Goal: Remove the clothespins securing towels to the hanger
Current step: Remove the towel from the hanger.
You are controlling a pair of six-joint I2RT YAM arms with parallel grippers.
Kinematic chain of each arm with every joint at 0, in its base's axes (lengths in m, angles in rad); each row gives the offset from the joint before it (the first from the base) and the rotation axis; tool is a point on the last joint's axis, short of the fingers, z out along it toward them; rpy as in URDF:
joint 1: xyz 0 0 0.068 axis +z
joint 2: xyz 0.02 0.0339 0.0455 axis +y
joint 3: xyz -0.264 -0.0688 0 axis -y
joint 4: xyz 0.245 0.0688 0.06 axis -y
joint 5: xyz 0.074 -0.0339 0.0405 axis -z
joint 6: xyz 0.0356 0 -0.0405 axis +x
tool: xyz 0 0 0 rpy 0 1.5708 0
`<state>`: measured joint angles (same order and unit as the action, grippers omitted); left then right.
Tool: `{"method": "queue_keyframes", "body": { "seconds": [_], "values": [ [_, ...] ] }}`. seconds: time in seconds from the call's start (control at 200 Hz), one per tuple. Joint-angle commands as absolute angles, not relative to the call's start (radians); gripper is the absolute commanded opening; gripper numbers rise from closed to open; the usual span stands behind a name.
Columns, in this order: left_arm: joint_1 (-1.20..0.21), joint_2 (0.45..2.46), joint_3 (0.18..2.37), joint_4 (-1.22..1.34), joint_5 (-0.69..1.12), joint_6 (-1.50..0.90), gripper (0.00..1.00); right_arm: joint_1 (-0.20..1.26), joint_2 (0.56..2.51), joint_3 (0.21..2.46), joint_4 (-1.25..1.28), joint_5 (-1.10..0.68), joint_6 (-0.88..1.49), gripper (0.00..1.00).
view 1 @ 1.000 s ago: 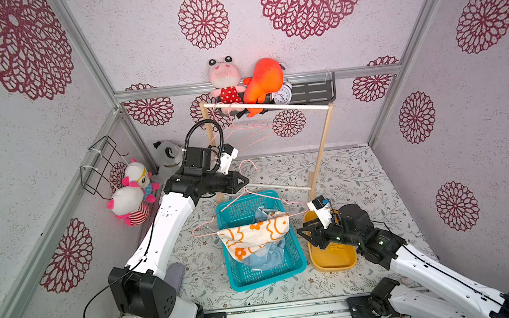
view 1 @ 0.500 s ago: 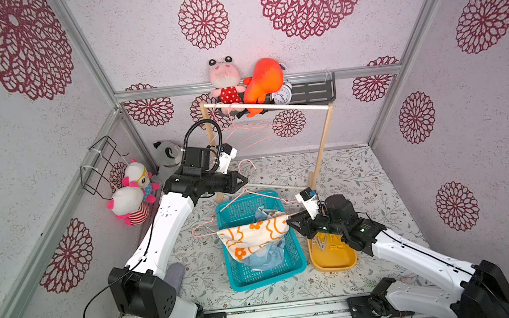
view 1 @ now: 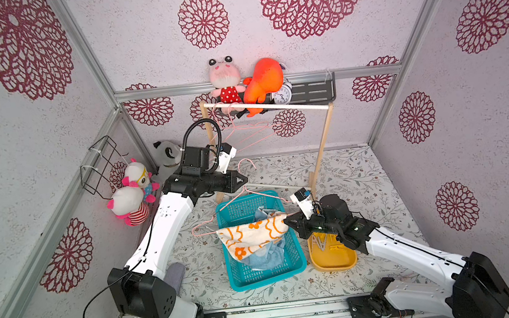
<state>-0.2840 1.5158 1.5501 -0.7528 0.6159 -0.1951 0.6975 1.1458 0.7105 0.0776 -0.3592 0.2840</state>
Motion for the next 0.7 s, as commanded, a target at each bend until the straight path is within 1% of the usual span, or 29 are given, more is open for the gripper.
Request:
{"method": "queue_keyframes", "body": {
  "seconds": [0.0, 0.23, 0.455, 0.58, 0.695],
  "values": [
    [-0.272, 1.489, 1.549, -0.724, 0.618, -0.195, 0.0, 0.703, 1.103, 0.755, 0.025, -0.339, 0.263, 0.0],
    [-0.263, 1.497, 1.543, -0.718, 0.606, -0.198, 0.0, 0.717, 1.065, 0.838, -0.11, -0.334, 0.208, 0.0],
    [-0.256, 1.503, 1.536, -0.708, 0.586, -0.202, 0.0, 0.756, 1.1, 1.036, -0.262, -0.322, 0.098, 0.0],
    [-0.247, 1.493, 1.513, -0.668, 0.565, -0.219, 0.0, 0.767, 1.138, 1.18, -0.335, -0.274, 0.028, 0.0],
    [-0.245, 1.49, 1.508, -0.666, 0.534, -0.219, 0.0, 0.774, 1.188, 1.308, -0.373, -0.279, -0.009, 0.0]
  ]
}}
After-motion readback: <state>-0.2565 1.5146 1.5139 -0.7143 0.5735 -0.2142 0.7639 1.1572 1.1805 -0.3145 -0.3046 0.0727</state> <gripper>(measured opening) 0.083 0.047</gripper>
